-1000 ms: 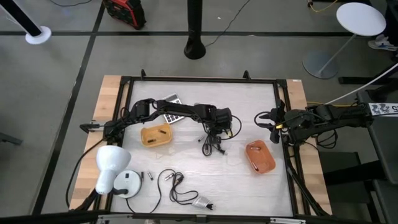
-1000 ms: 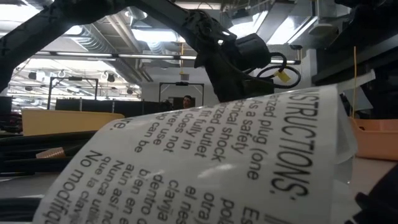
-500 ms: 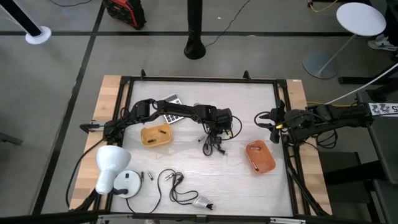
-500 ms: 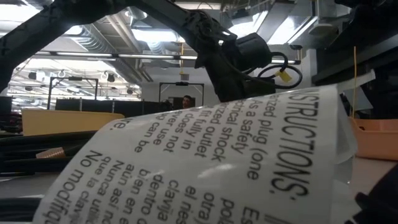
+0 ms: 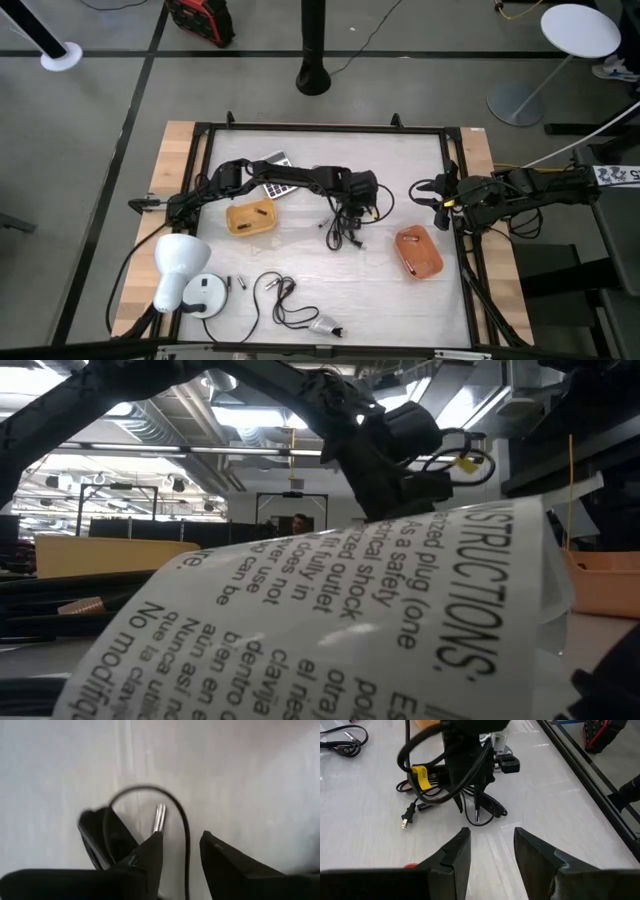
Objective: Sort batteries
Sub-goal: Put the silver battery into the orange bin
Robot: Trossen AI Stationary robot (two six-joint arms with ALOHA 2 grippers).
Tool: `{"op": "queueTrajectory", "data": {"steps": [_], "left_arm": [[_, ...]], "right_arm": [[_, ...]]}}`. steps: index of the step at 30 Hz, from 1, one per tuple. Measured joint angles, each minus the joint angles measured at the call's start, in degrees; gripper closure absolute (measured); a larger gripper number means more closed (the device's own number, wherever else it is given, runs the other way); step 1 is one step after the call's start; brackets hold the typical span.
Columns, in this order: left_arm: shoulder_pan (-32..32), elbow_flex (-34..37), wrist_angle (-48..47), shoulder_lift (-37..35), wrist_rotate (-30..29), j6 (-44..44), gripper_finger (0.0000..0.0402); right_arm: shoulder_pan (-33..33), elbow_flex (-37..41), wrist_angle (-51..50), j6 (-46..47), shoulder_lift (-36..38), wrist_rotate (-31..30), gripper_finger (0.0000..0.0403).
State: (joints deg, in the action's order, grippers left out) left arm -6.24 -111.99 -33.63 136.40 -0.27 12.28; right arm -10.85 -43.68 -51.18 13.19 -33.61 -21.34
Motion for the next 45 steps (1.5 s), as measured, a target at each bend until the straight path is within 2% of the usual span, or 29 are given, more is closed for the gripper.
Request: {"op": "queueTrajectory", "data": {"steps": [17, 22, 28, 32, 37, 40, 45], "left_arm": [[-1.11, 0.05, 4.32, 1.55, -0.08, 5.57, 0.0279], [-1.14, 0.06, 4.04, 2.62, -2.31, 6.68, 0.0279], [-1.60, -0.20, 0.85, 3.10, -2.21, 6.02, 0.0279], [-1.64, -0.23, -2.02, 3.08, -2.02, 4.58, 0.0300], [-1.77, -0.14, -2.48, 3.08, 1.74, 2.66, 0.0354], [-1.75, -0.13, -2.58, 3.08, 1.90, 2.71, 0.0383], [-2.04, -0.08, -2.58, 3.10, 2.19, 1.34, 0.0383]], "right_arm": [[-0.03, 0.00, -0.75, -0.02, -0.02, 0.02, 0.0259], [0.00, 0.00, -1.38, -0.02, -0.02, 0.00, 0.0259], [0.00, 0.00, -1.40, -0.02, 0.00, 0.01, 0.0259], [-0.01, 0.00, -1.40, -0.02, -0.02, 0.00, 0.0259], [-0.02, 0.00, -1.40, -0.02, -0.02, 0.00, 0.0259], [-0.02, -0.02, -1.40, -0.02, 0.00, 0.01, 0.0259], [-0.02, 0.00, -1.40, 0.00, -0.02, 0.00, 0.0259]]}}
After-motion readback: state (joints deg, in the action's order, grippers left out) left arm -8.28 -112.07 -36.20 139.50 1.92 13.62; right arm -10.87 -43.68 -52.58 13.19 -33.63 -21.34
